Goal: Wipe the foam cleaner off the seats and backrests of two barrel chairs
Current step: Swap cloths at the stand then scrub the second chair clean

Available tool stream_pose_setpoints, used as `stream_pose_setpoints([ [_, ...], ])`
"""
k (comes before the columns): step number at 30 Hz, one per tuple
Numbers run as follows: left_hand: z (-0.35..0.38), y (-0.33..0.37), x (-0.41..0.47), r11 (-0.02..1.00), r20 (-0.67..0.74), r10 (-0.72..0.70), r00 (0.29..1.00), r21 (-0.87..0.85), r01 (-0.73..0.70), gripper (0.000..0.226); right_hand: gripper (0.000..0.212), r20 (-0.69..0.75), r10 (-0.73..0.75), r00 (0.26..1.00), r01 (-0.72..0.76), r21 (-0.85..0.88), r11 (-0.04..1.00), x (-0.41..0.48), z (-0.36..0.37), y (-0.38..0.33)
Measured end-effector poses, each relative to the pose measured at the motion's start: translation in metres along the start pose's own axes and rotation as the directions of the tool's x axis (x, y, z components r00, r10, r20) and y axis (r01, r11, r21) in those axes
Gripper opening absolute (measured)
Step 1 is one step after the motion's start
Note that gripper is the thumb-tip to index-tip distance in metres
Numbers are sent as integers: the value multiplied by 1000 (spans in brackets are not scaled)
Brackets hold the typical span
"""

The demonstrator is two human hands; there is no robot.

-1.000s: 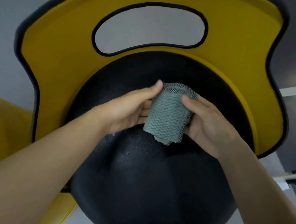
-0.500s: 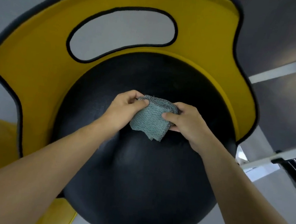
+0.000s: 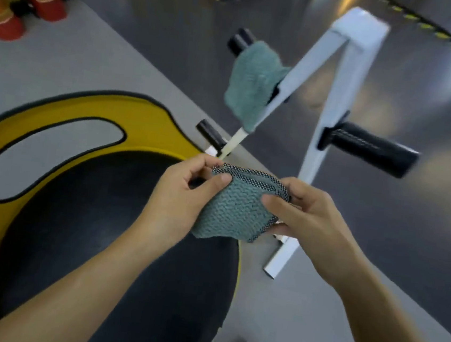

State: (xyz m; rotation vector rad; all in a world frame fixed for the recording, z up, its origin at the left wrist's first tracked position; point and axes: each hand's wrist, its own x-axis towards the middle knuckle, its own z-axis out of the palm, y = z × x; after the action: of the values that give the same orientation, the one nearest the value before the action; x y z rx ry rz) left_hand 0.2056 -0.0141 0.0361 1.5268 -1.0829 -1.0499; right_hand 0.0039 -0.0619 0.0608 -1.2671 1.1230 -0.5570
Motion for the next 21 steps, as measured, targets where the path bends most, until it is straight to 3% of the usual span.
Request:
stream_pose_setpoints([
  [6,93,62,26,994,102,95,990,51,-100,9,6,-233,-74,970,69,-33,997,-43,-90,-27],
  [11,149,102,52,961,20,215,976,174,-215,5,5,-306,-135,942,116,-79,990,-32,-149,-47],
  [15,174,131,79,793,8,332,943,538,-284,16,5,-314,-118,942,80,-133,988,0,-176,-59],
  [21,192,134,110,648,97,301,949,710,-278,15,7,-333,-108,937,-16,-348,937,48,-199,-54],
])
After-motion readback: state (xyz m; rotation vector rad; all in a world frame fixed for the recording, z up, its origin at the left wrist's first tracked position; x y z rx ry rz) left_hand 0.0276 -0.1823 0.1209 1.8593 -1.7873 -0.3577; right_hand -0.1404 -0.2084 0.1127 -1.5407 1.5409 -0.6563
